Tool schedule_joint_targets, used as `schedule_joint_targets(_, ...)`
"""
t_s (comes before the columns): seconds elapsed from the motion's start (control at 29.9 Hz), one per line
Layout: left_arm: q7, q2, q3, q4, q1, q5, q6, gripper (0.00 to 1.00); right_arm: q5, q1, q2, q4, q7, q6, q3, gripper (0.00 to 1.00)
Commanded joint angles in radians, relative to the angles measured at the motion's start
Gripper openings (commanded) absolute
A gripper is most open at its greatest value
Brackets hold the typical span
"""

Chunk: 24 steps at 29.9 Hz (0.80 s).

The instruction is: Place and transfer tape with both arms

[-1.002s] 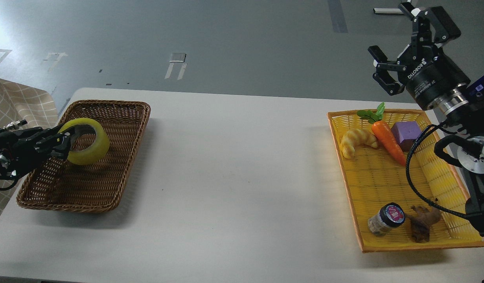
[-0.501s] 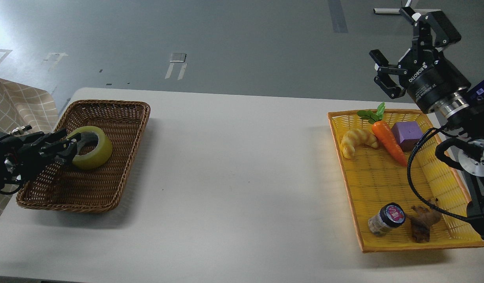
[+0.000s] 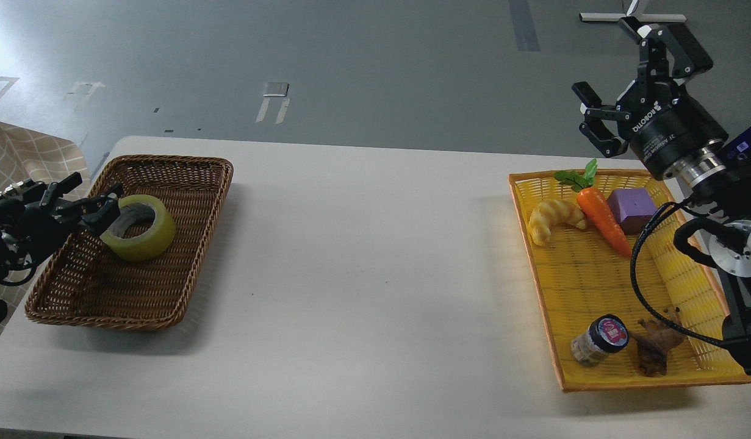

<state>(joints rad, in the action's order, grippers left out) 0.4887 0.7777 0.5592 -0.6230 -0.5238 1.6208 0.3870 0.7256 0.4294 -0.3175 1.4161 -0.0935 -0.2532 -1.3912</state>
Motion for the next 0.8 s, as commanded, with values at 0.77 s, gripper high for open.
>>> schedule_joint_targets(0.77, -0.036, -0.268, 0.014, -0.311, -0.291, -0.685, -0.313, 0.98, 0.0, -0.017, -0.008, 0.001, 0.002, -0.011, 0.001, 1.0)
